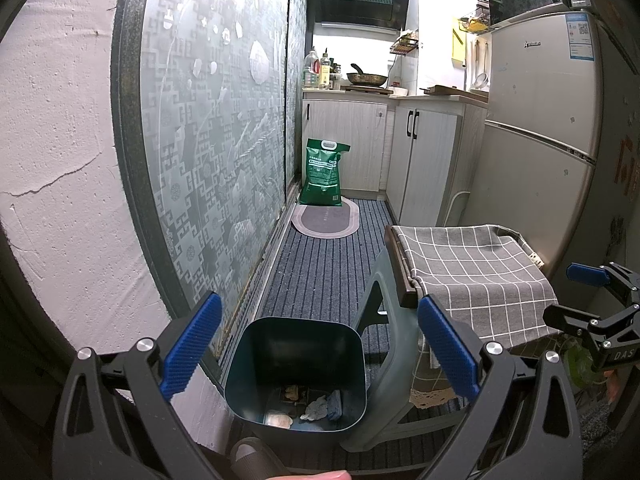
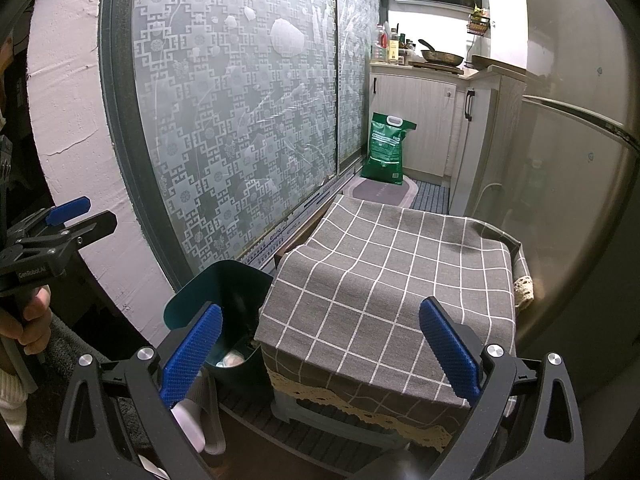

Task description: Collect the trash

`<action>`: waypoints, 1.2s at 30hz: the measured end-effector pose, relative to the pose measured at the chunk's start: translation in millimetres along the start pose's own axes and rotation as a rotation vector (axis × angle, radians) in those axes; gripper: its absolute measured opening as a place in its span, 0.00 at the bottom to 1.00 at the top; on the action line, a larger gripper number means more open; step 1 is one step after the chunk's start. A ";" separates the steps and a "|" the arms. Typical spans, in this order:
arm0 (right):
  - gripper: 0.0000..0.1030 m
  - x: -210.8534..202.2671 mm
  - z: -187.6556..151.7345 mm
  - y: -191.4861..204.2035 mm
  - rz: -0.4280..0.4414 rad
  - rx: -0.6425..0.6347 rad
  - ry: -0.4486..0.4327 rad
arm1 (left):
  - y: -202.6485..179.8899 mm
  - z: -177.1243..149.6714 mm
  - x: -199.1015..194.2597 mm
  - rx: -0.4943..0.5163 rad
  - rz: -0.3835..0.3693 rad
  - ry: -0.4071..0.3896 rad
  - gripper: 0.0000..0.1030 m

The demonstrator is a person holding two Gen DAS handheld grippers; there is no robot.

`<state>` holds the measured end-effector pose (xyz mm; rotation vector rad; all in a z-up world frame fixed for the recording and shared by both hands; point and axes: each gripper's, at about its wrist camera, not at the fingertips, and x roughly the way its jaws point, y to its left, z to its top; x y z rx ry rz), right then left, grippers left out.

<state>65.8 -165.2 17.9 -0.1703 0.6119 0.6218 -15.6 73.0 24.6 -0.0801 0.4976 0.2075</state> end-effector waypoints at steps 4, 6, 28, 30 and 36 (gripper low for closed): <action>0.97 0.2 -0.1 0.0 0.000 0.000 0.001 | -0.1 0.0 0.1 0.001 0.000 0.000 0.97; 0.97 0.2 -0.1 -0.1 0.000 -0.001 0.001 | 0.2 0.0 0.2 0.001 -0.001 0.000 0.97; 0.97 0.0 -0.2 1.1 0.000 -0.004 0.001 | 0.9 0.4 1.8 -0.013 0.009 0.011 0.97; 0.97 0.1 -0.2 1.2 0.000 -0.003 0.002 | 0.8 0.5 1.7 -0.012 0.010 0.010 0.97; 0.97 -0.1 -0.3 1.3 0.000 -0.004 0.002 | 0.3 -0.4 2.2 -0.008 0.005 0.012 0.97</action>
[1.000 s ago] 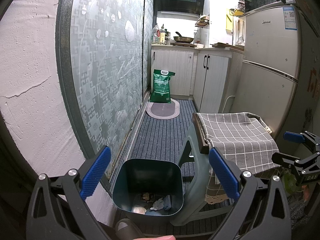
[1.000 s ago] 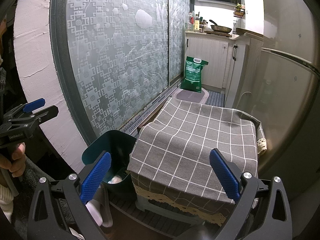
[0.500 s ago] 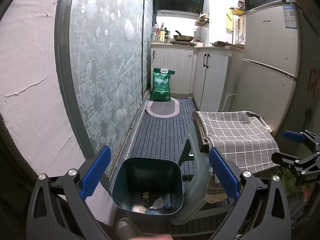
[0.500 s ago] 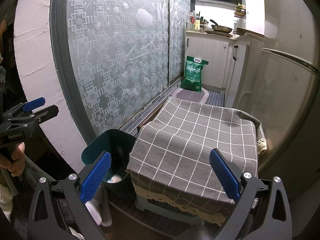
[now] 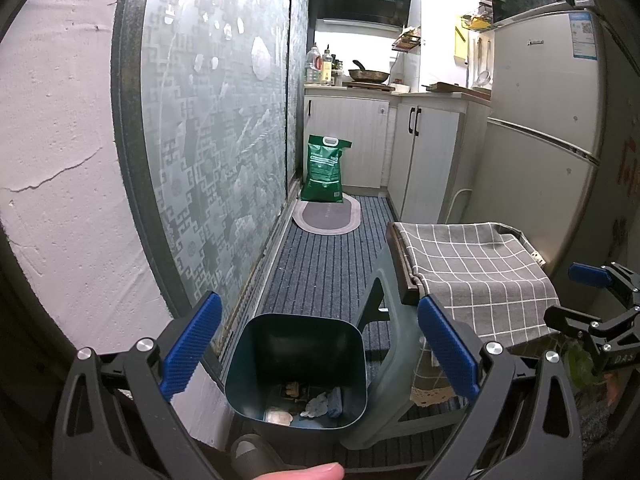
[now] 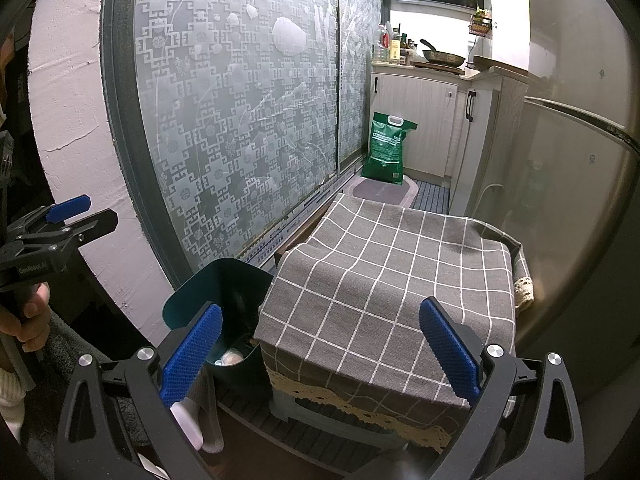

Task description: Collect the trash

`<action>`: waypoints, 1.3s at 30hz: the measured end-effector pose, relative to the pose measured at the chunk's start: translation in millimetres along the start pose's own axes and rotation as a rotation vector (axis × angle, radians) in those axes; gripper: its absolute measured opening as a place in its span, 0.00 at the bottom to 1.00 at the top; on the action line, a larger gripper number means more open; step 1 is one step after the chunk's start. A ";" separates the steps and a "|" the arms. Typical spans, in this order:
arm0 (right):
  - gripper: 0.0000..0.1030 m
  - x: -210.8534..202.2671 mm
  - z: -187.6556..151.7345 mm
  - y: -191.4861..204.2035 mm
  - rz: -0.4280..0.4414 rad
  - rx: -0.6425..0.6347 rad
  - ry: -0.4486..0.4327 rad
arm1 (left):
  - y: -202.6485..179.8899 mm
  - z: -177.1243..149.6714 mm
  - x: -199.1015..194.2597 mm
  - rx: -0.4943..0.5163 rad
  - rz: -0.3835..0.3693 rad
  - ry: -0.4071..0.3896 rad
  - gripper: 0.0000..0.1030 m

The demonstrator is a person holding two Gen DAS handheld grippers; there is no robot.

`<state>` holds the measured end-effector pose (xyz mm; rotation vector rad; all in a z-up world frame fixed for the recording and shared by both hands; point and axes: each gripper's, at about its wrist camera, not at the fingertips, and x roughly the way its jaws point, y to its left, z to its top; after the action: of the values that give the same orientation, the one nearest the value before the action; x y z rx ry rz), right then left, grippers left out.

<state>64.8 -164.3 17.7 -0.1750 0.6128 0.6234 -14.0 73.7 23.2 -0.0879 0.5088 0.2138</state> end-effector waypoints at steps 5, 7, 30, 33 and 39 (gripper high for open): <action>0.97 0.0 0.1 0.2 0.000 -0.001 0.000 | -0.6 -0.2 0.4 0.001 0.000 0.001 0.97; 0.97 0.0 0.1 0.3 0.000 0.000 0.000 | -0.7 -0.2 -0.3 0.000 -0.001 0.001 0.97; 0.97 0.3 -0.1 1.4 -0.001 -0.002 0.001 | -2.8 -1.7 -2.2 0.005 -0.010 -0.005 0.97; 0.97 0.5 -0.1 1.5 -0.001 -0.003 0.002 | -4.1 -2.2 -2.3 0.009 -0.010 -0.006 0.97; 0.97 0.6 0.0 1.8 -0.002 -0.003 0.001 | -4.7 -2.0 -2.1 0.009 -0.009 -0.006 0.97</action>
<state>64.1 -162.5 17.5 -0.1788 0.6132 0.6226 -15.7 68.4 22.6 -0.0811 0.5035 0.2029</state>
